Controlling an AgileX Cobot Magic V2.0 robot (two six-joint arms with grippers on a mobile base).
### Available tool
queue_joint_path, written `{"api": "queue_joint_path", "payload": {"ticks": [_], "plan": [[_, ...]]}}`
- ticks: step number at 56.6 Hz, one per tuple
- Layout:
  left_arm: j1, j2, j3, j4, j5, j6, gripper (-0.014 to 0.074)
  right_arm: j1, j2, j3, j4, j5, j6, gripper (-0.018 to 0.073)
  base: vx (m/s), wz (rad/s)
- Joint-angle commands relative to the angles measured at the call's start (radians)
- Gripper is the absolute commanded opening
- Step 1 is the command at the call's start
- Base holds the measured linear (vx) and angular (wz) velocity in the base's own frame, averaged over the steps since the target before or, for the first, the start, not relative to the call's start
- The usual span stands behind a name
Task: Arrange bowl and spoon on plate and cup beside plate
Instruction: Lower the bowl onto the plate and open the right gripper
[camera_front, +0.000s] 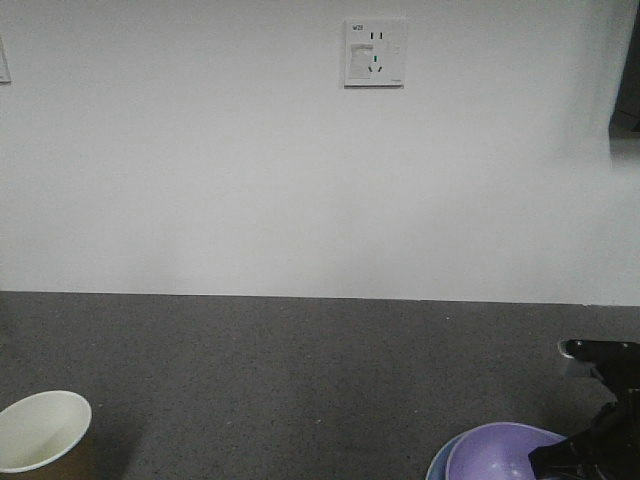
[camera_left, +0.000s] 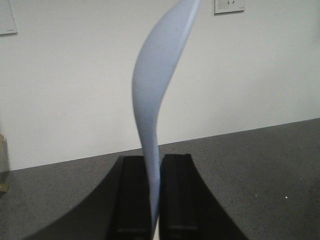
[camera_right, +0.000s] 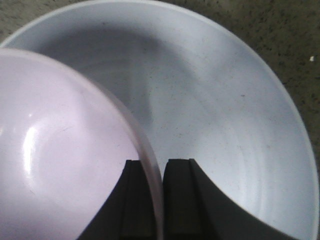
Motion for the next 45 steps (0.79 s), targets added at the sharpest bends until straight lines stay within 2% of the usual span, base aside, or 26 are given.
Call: {"api": "queue_joint_path", "payload": {"ticks": [1, 7, 16, 36, 45], "plan": [[-0.009, 0.010, -0.025, -0.017, -0.071, -0.009, 0.0003, -0.001, -0.014, -0.036, 0.006, -0.052, 0.002, -0.0003, 0.00, 0.00], [-0.009, 0.010, -0.025, -0.017, -0.071, -0.009, 0.0003, -0.001, -0.011, -0.036, 0.006, -0.078, 0.002, 0.0016, 0.00, 0.00], [-0.009, 0.010, -0.025, -0.018, -0.067, -0.010, 0.0003, -0.001, -0.011, -0.036, 0.011, -0.096, 0.002, 0.0102, 0.00, 0.00], [-0.009, 0.010, -0.025, -0.018, -0.063, -0.011, 0.0003, -0.001, -0.011, -0.036, 0.008, -0.097, 0.002, 0.0495, 0.00, 0.00], [-0.009, 0.010, -0.025, -0.018, -0.063, -0.011, 0.0003, -0.001, -0.023, -0.037, -0.008, -0.097, 0.002, 0.0570, 0.00, 0.00]]}}
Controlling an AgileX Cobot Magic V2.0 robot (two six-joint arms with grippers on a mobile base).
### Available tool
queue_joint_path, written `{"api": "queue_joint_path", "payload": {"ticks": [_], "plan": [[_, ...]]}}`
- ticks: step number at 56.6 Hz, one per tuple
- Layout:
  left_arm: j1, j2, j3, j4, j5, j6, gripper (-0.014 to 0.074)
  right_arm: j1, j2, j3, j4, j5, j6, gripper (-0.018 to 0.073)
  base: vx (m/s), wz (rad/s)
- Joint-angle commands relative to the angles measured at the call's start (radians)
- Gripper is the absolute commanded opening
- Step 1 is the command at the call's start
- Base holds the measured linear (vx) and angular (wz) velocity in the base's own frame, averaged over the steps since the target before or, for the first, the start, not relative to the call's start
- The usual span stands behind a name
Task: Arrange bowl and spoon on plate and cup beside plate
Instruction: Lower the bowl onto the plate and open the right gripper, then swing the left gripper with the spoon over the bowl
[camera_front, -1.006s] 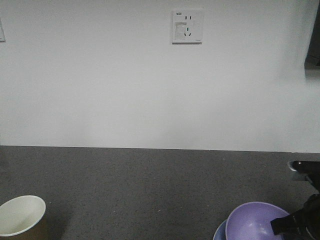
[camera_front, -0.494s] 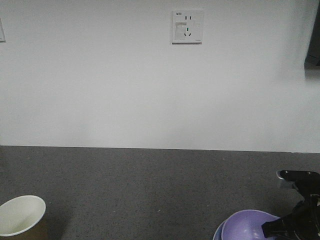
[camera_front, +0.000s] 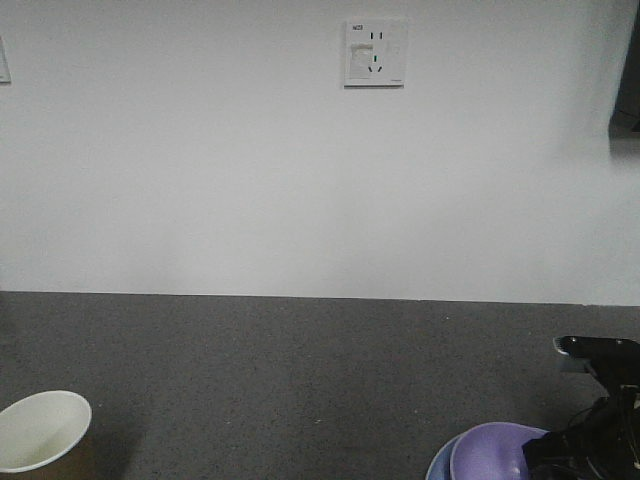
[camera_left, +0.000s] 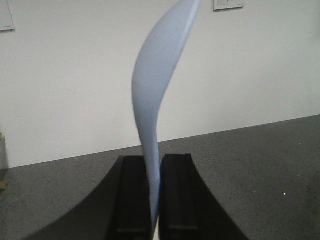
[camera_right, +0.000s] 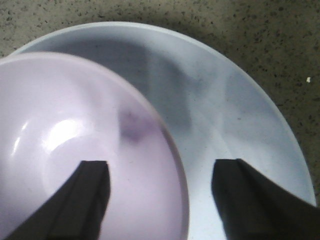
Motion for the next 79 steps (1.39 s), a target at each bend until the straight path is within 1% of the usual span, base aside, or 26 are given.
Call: {"api": "queue_joint_path", "payload": {"ticks": [1, 17, 21, 25, 28, 29, 32, 37, 40, 46, 52, 61, 66, 68, 71, 74, 79], "plan": [[-0.009, 0.010, -0.025, -0.018, -0.074, -0.011, 0.0003, -0.001, -0.047, -0.033, -0.011, -0.039, -0.002, 0.0572, 0.00, 0.00], [-0.009, 0.010, -0.025, -0.018, -0.059, -0.011, 0.0003, -0.001, -0.172, -0.090, -0.030, -0.005, -0.002, 0.0568, 0.00, 0.00], [-0.009, 0.010, -0.025, -0.018, -0.057, -0.011, 0.0003, -0.001, -0.224, -0.097, -0.041, -0.003, -0.001, 0.0554, 0.00, 0.00], [-0.009, 0.010, -0.025, -0.018, -0.055, -0.011, 0.0003, -0.001, -0.275, -0.097, -0.061, -0.004, 0.002, 0.0504, 0.00, 0.00], [-0.009, 0.010, -0.025, -0.018, -0.053, -0.011, 0.0003, -0.001, -0.315, -0.097, -0.079, -0.001, 0.007, 0.0433, 0.00, 0.00], [-0.009, 0.010, -0.025, -0.018, -0.053, -0.011, 0.0003, -0.001, -0.327, -0.097, -0.086, 0.000, 0.010, 0.0421, 0.00, 0.00], [-0.009, 0.010, -0.025, -0.020, -0.051, -0.011, 0.0003, -0.001, -0.369, -0.097, -0.105, 0.012, 0.029, 0.0312, 0.00, 0.00], [-0.009, 0.010, -0.025, -0.032, -0.043, -0.011, 0.0003, -0.001, -0.446, -0.095, -0.109, 0.028, 0.033, 0.0123, 0.00, 0.00], [-0.009, 0.010, -0.025, -0.054, -0.030, -0.011, 0.0003, -0.001, -0.494, -0.092, -0.110, 0.029, 0.032, -0.0019, 0.00, 0.00], [-0.009, 0.015, -0.027, -0.098, -0.007, -0.011, 0.0003, -0.001, -0.593, -0.070, -0.111, 0.011, 0.032, -0.0014, 0.00, 0.00], [-0.009, 0.059, -0.063, -0.104, 0.065, -0.011, 0.0003, -0.001, -0.687, -0.005, -0.111, -0.025, 0.032, -0.0013, 0.00, 0.00], [-0.043, 0.228, -0.199, -0.110, 0.211, -0.008, 0.0003, -0.001, -0.781, 0.104, -0.108, -0.062, 0.032, -0.0012, 0.00, 0.00], [-0.068, 0.358, -0.297, -0.138, 0.308, 0.004, 0.0003, -0.001, -0.812, 0.150, -0.106, -0.073, 0.032, -0.0012, 0.00, 0.00], [-0.078, 0.415, -0.338, -0.156, 0.346, 0.020, 0.0003, -0.001, -0.821, 0.163, -0.106, -0.078, 0.032, -0.0012, 0.00, 0.00], [-0.092, 0.498, -0.391, -0.208, 0.392, 0.051, 0.0003, -0.001, -0.830, 0.177, -0.106, -0.083, 0.032, -0.0012, 0.00, 0.00], [-0.110, 0.589, -0.445, -0.281, 0.430, 0.094, 0.0003, -0.001, -0.834, 0.184, -0.106, -0.086, 0.032, -0.0012, 0.00, 0.00], [-0.148, 0.717, -0.516, -0.394, 0.458, 0.168, 0.0003, -0.001, -0.834, 0.184, -0.106, -0.089, 0.032, -0.0012, 0.00, 0.00]]}}
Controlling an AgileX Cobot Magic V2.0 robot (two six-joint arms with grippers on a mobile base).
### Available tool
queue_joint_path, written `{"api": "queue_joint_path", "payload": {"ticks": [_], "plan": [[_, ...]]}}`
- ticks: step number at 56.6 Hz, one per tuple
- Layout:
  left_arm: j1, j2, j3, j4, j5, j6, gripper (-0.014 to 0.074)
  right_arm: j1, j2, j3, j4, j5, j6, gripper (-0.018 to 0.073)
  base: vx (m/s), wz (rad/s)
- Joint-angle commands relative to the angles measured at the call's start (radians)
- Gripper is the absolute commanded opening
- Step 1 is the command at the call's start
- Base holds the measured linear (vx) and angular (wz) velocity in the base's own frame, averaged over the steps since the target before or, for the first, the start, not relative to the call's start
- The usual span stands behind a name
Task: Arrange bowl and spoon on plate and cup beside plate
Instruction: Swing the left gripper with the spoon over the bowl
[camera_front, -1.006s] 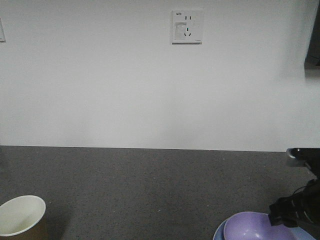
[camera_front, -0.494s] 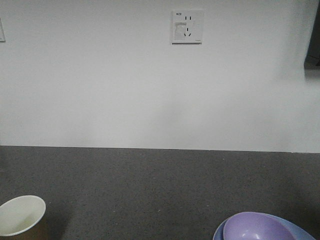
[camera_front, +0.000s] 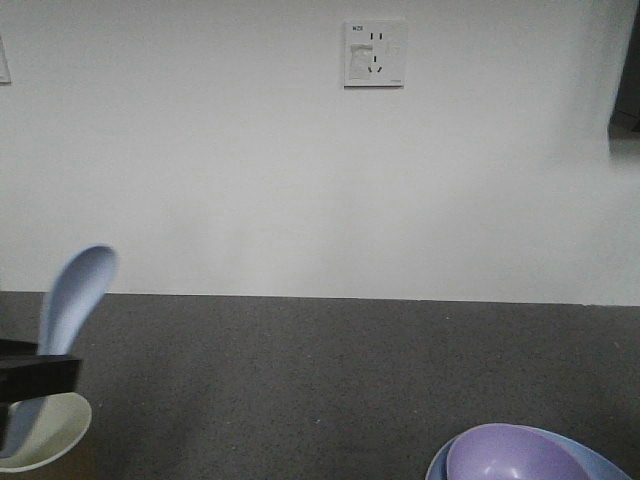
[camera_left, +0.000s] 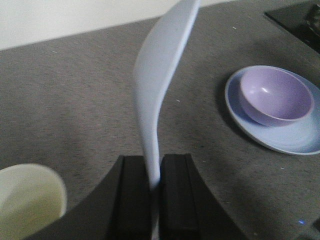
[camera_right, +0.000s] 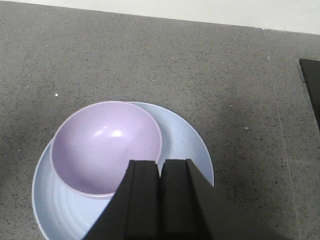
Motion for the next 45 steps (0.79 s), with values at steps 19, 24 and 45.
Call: {"api": "queue_joint_path", "payload": {"ticks": [19, 24, 45], "plan": [[-0.284, 0.557, -0.387, -0.254, 0.077, 0.078, 0.0003, -0.001, -0.001, -0.025, 0.001, -0.105, -0.003, -0.0012, 0.00, 0.00], [-0.333, 0.662, -0.482, -0.252, 0.108, 0.053, 0.0003, -0.001, -0.001, -0.025, 0.001, -0.113, -0.003, -0.0012, 0.00, 0.00], [-0.467, 0.992, -0.877, -0.250, 0.192, -0.092, 0.0003, -0.001, -0.001, -0.025, 0.001, -0.116, -0.003, -0.0012, 0.00, 0.00]]}}
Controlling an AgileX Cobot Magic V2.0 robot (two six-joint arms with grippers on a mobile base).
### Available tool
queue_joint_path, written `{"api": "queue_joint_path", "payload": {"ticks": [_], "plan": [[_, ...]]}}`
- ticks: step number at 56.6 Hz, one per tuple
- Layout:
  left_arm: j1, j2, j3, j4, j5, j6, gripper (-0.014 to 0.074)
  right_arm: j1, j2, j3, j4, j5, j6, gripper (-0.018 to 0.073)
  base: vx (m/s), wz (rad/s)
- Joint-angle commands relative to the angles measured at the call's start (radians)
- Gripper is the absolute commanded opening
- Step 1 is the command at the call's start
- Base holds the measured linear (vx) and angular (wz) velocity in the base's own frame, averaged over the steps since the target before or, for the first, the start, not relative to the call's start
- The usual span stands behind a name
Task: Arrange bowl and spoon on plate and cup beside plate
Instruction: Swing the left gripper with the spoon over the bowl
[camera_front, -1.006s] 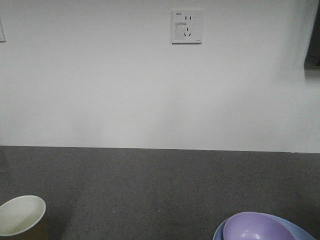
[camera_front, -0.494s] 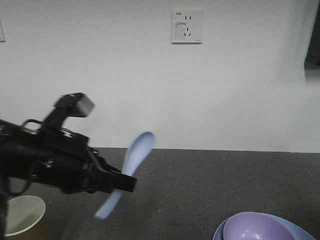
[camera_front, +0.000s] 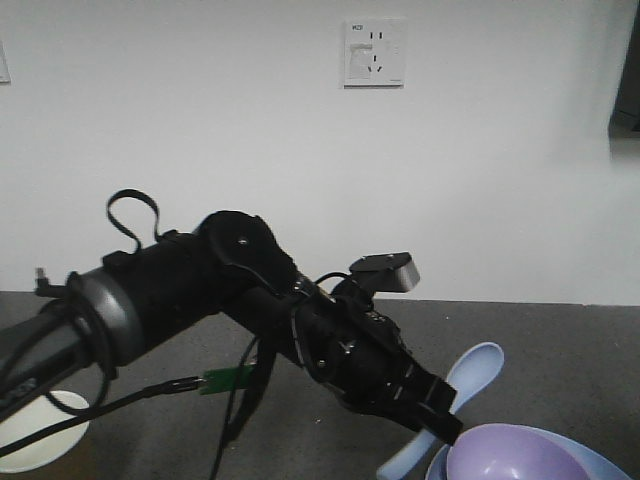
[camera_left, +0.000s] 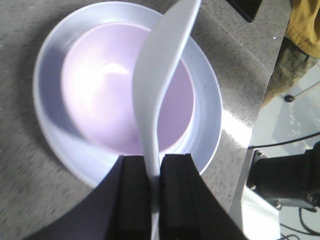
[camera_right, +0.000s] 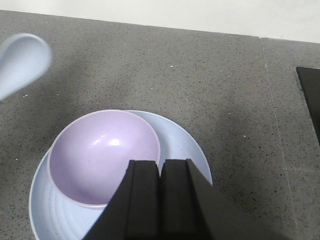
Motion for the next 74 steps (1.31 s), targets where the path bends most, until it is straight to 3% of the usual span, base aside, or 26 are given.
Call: {"api": "queue_joint_path", "payload": {"ticks": [1, 18, 30, 38, 57, 74], "plan": [[-0.021, 0.002, -0.109, -0.062, -0.009, -0.054, 0.0003, -0.001, -0.001, -0.030, 0.001, -0.083, -0.003, -0.0012, 0.00, 0.00], [-0.036, 0.131, -0.187, -0.063, 0.045, -0.159, 0.0004, -0.001, -0.001, -0.030, 0.002, -0.083, -0.003, -0.0012, 0.00, 0.00], [-0.036, 0.145, -0.187, -0.055, -0.002, -0.164, 0.0039, -0.001, -0.001, -0.030, 0.002, -0.083, -0.003, -0.0012, 0.00, 0.00], [-0.053, 0.146, -0.187, -0.055, -0.013, -0.134, 0.0139, -0.001, -0.001, -0.030, 0.004, -0.083, -0.003, -0.0012, 0.00, 0.00], [-0.073, 0.149, -0.187, -0.053, -0.029, -0.131, 0.0475, -0.001, -0.001, -0.030, 0.006, -0.083, -0.003, -0.0008, 0.00, 0.00], [-0.070, 0.137, -0.187, -0.039, -0.019, -0.129, 0.0525, -0.001, -0.001, -0.030, 0.006, -0.083, -0.003, -0.0008, 0.00, 0.00]]}}
